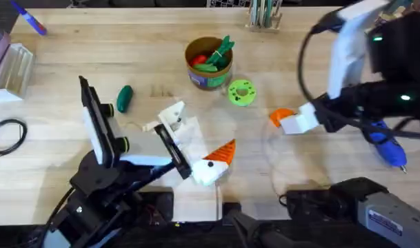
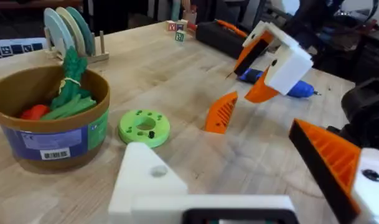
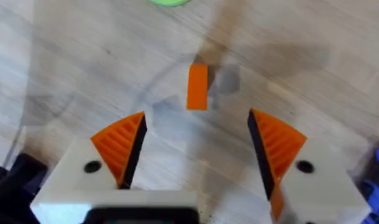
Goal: Pick up the gripper from the table and insert it into the empty holder that is missing its gripper. Then pick up a screw, insert it into the mounting hole, and use the screwdriver to tighten it. Finally, clean up the table by picking up the vegetable and placing it into the bucket.
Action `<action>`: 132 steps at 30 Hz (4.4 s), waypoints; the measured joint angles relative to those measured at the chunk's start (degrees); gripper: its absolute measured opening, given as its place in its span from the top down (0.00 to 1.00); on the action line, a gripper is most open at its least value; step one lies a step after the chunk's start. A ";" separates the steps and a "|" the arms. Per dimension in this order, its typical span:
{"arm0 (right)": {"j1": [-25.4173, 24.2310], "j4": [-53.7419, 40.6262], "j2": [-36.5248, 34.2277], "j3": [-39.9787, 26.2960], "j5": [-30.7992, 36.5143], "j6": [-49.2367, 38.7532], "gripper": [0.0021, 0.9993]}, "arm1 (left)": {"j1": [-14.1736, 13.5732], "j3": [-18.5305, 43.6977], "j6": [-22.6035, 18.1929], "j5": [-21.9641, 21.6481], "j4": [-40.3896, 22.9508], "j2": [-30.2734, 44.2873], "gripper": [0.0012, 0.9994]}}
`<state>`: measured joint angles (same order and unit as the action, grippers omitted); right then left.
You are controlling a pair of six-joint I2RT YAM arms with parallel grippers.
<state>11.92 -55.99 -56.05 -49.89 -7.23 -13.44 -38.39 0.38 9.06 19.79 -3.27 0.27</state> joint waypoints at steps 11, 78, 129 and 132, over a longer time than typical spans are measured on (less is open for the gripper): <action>5.53 3.77 -11.75 0.00 5.10 0.84 0.16 | 0.00 0.00 0.02 0.13 0.00 0.00 0.01; 6.54 74.74 -19.30 22.82 -67.02 66.98 0.99 | 0.00 0.00 0.07 3.58 0.07 -0.01 0.01; 13.74 95.90 -29.71 19.52 -61.35 82.02 0.99 | 0.91 0.00 0.65 -1.85 -0.32 0.05 0.01; 13.81 100.35 -32.22 19.50 -61.28 83.68 0.99 | 1.04 0.00 0.91 -2.89 -0.39 0.05 0.01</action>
<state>25.74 44.36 -88.27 -30.39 -68.52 70.24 -37.35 0.38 9.97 16.90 -3.65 0.32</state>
